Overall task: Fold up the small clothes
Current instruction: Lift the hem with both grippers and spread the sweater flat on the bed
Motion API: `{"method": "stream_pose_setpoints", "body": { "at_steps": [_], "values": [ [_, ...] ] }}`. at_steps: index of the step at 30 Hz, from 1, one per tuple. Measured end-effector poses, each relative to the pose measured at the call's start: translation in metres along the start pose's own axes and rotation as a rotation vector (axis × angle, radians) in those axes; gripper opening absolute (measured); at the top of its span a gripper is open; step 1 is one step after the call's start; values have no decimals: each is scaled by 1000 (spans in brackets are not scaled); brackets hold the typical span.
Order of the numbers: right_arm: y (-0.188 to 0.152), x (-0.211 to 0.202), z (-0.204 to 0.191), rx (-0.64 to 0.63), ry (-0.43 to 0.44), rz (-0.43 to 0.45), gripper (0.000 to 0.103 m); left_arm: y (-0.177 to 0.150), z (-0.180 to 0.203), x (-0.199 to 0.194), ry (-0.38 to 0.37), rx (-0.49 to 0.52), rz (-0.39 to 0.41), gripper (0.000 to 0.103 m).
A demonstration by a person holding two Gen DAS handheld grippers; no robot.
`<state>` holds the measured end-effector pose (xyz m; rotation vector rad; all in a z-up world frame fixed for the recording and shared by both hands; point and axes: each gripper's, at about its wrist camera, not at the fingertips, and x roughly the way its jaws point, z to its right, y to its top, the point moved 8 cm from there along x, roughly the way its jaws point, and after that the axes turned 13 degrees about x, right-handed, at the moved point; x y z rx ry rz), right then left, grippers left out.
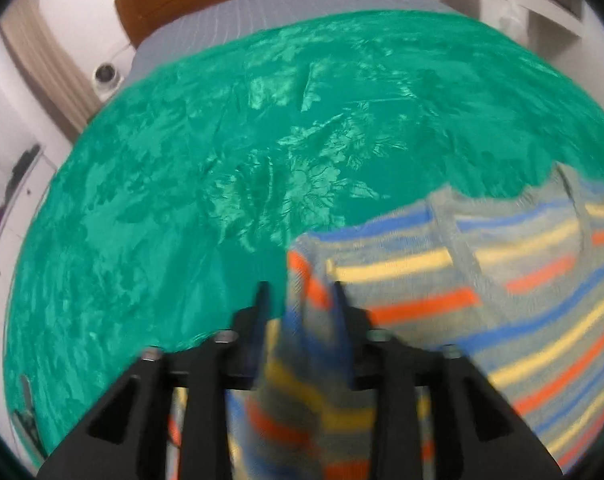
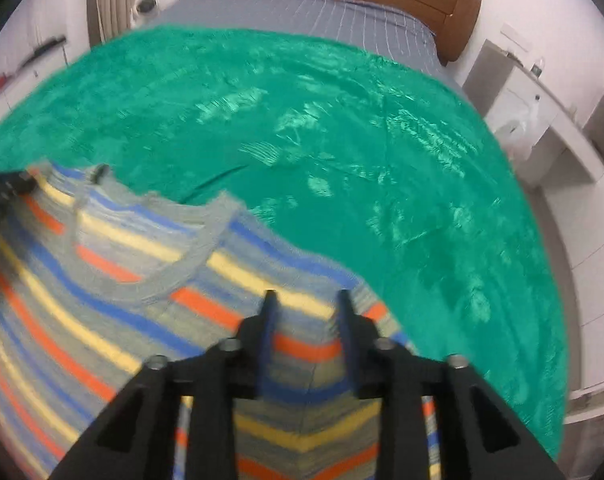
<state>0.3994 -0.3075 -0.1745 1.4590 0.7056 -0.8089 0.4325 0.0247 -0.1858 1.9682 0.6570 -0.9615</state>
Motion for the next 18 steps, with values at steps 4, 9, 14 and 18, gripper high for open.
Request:
{"method": "stream_pose_setpoints", "body": {
  "at_steps": [4, 9, 14, 18],
  "values": [
    [-41, -47, 2, -52, 147, -14, 47, -43, -15, -48, -16, 59, 65, 65],
    [-143, -109, -3, -104, 434, -188, 49, -153, 2, -99, -246, 81, 36, 79],
    [-213, -116, -12, -187, 428, -265, 49, -234, 42, -117, -347, 115, -26, 79],
    [-226, -117, -14, -249, 374, -258, 2, -246, 61, -133, -333, 147, 18, 16]
  ]
}}
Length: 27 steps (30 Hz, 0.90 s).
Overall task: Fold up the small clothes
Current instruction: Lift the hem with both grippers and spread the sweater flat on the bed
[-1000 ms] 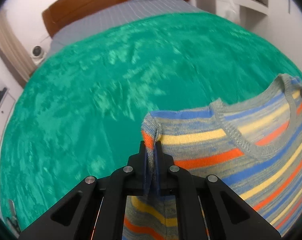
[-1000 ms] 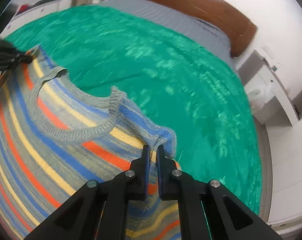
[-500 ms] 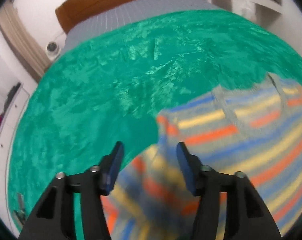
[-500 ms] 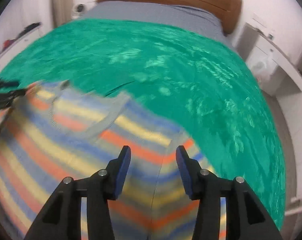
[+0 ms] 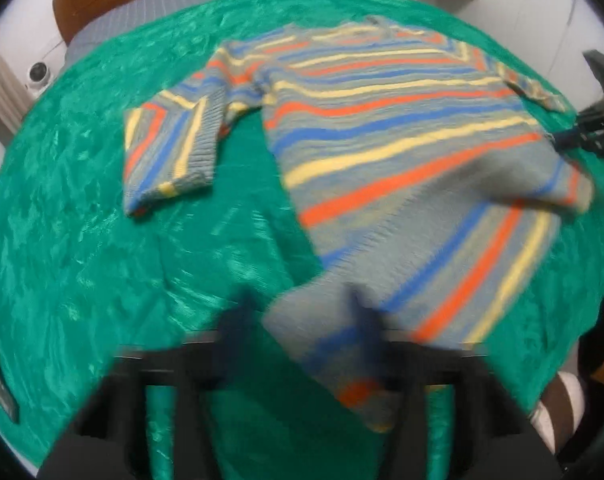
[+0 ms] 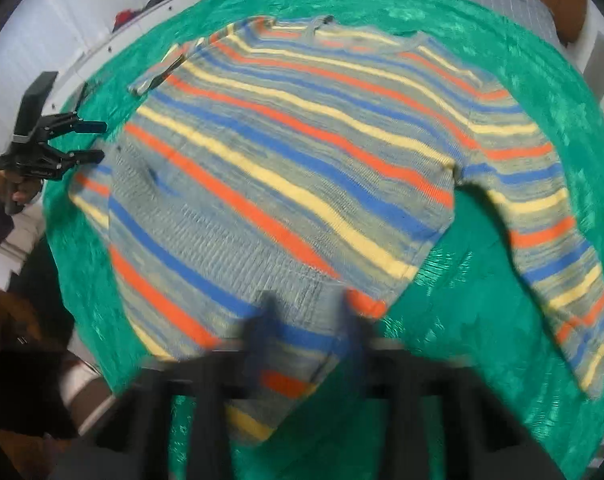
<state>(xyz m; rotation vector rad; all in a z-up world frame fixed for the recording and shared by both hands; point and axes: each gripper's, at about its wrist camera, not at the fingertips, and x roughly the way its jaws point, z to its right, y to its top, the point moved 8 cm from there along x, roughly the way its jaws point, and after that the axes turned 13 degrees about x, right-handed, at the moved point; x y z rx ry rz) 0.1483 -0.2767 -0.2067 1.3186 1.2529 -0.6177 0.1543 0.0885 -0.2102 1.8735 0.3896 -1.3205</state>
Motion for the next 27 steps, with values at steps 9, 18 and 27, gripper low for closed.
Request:
{"method": "stream_pose_setpoints", "body": {
  "at_steps": [9, 18, 27],
  "values": [
    [-49, -79, -41, -119, 59, 92, 2, -12, 30, -75, -10, 83, 150, 6],
    [-163, -85, -50, -91, 81, -17, 2, -86, 95, -94, -48, 208, 38, 5],
    [-200, -60, -21, 52, 43, -45, 4, -121, 99, -69, -72, 167, -94, 16]
  ]
}}
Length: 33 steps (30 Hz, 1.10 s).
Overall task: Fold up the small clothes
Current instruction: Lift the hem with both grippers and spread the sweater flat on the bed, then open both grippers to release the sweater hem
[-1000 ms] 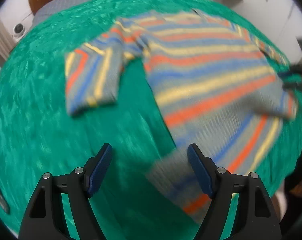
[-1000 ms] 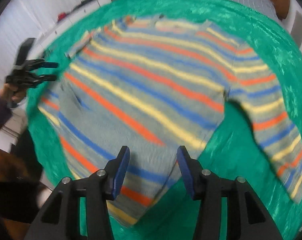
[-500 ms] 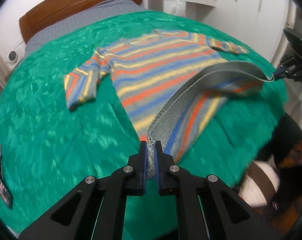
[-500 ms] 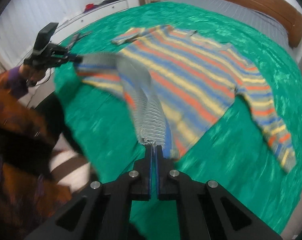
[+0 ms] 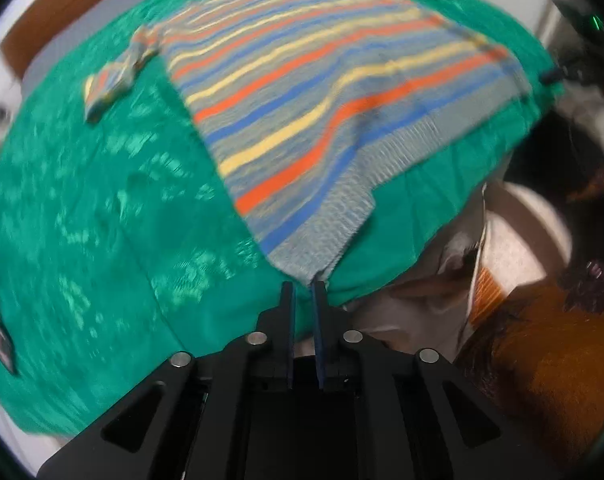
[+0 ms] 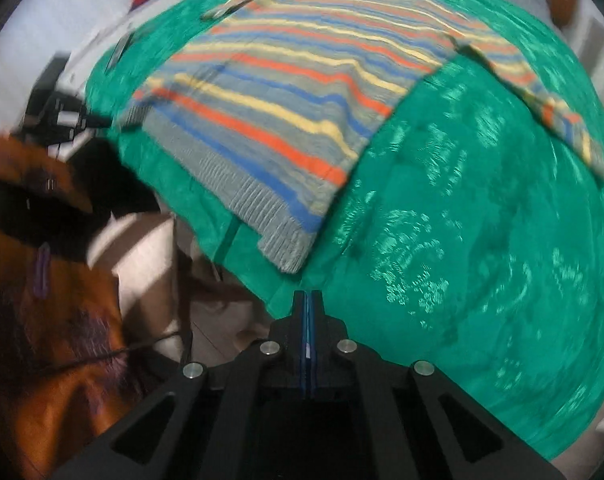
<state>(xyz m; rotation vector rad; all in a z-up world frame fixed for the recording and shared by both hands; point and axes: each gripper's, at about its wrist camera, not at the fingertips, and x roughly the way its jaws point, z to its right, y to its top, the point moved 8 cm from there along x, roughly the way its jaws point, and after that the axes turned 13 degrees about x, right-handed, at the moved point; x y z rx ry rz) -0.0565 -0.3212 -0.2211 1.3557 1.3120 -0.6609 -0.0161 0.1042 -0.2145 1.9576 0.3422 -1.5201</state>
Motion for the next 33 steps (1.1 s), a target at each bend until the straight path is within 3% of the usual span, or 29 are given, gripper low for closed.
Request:
{"method": "stream_pose_setpoints", "body": {
  "at_steps": [1, 2, 3, 4, 5, 7, 9, 10, 11, 12, 13, 14, 17, 22, 29, 33],
  "values": [
    [3, -5, 1, 37, 16, 24, 7, -1, -8, -4, -12, -50, 18, 35],
    [7, -11, 2, 80, 40, 52, 20, -1, -17, -10, -23, -110, 47, 56],
    [9, -15, 2, 105, 56, 73, 37, -2, -31, -19, -36, -201, 101, 65],
    [12, -21, 1, 140, 81, 108, 44, -2, -40, -23, -46, -261, 135, 74],
    [16, -26, 1, 177, 111, 144, 54, -3, -48, -24, -62, -326, 162, 75],
    [25, -26, -1, 247, 171, 184, 54, -2, -57, -15, -91, -423, 161, 76],
    [33, -15, 4, 333, 196, 198, 54, 1, -50, 5, -83, -437, 99, 75],
    [38, -7, 7, 376, 201, 201, 54, 6, -39, 18, -92, -415, 58, 72],
    [41, 1, 11, 407, 208, 195, 52, 10, -29, 29, -95, -388, 22, 62],
    [44, 10, 12, 441, 219, 181, 32, 16, -20, 38, -103, -355, -5, 51],
    [46, 17, 12, 469, 240, 168, 17, 19, -12, 41, -106, -333, -12, 17],
    [49, 18, 11, 484, 245, 162, 4, 24, -5, 45, -108, -310, -21, 5],
    [49, 5, 3, 469, 234, 163, 4, 30, 0, 38, -64, -282, 0, 3],
    [29, -21, 3, 459, 180, 154, 3, 7, -9, 18, -35, -292, 0, 2],
    [16, 45, 30, 571, 97, 62, 3, 13, -14, 47, 18, -298, -63, 2],
    [20, 53, 33, 591, 81, 58, 3, 25, -9, 53, 49, -269, -95, 3]
  ]
}}
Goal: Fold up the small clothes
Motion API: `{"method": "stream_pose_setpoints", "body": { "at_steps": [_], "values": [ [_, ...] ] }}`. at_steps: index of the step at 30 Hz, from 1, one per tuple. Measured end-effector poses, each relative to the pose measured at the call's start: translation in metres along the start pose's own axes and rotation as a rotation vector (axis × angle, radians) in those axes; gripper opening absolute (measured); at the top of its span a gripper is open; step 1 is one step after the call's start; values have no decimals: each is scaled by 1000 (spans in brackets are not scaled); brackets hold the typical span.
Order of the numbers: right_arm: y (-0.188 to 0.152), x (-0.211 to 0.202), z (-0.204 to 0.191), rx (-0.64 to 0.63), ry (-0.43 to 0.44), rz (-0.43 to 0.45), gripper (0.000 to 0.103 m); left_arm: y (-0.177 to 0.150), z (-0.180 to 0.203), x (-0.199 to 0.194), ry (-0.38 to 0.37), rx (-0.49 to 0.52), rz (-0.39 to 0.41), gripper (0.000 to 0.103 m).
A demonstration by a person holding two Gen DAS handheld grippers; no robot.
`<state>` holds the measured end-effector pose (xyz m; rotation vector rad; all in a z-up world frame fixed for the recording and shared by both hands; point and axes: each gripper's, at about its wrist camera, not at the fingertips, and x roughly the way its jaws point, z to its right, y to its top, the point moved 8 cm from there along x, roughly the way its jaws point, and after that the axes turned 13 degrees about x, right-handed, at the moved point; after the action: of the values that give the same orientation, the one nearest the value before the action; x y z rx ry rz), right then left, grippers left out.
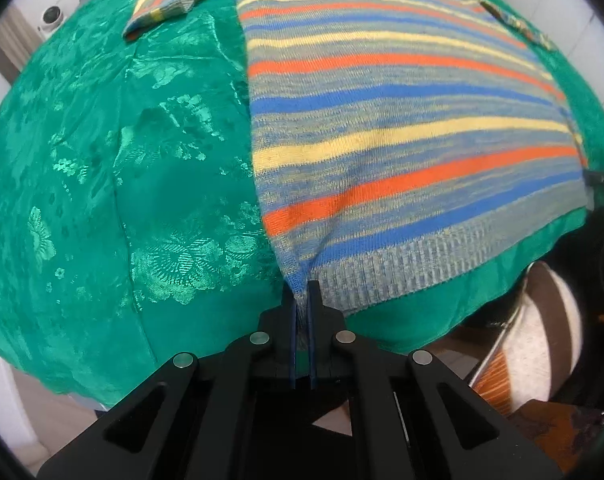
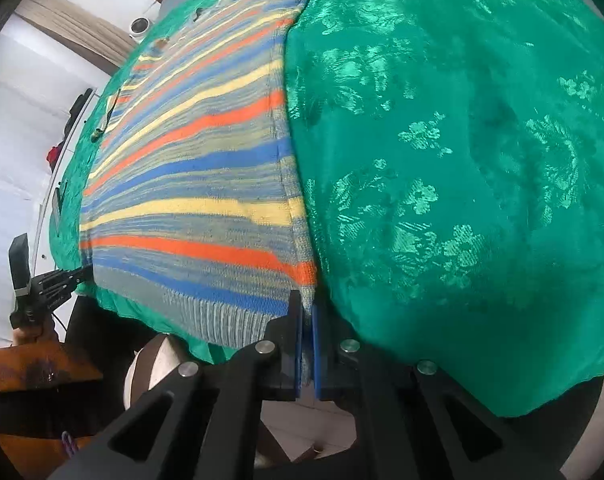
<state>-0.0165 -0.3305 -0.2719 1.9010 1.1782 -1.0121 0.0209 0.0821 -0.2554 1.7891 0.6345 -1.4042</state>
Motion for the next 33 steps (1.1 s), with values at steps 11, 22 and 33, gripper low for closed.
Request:
{"method": "stream_pose_setpoints", "body": {
  "at_steps": [11, 22, 33],
  "values": [
    [69, -87, 15, 61, -20, 194, 55, -9, -21, -66, 79, -135, 107, 56],
    [305, -115, 89, 413, -48, 496, 59, 5, -57, -95, 131, -312, 266, 65],
    [193, -68, 83, 104, -167, 12, 37, -3, -52, -69, 97, -296, 185, 65]
  ]
}}
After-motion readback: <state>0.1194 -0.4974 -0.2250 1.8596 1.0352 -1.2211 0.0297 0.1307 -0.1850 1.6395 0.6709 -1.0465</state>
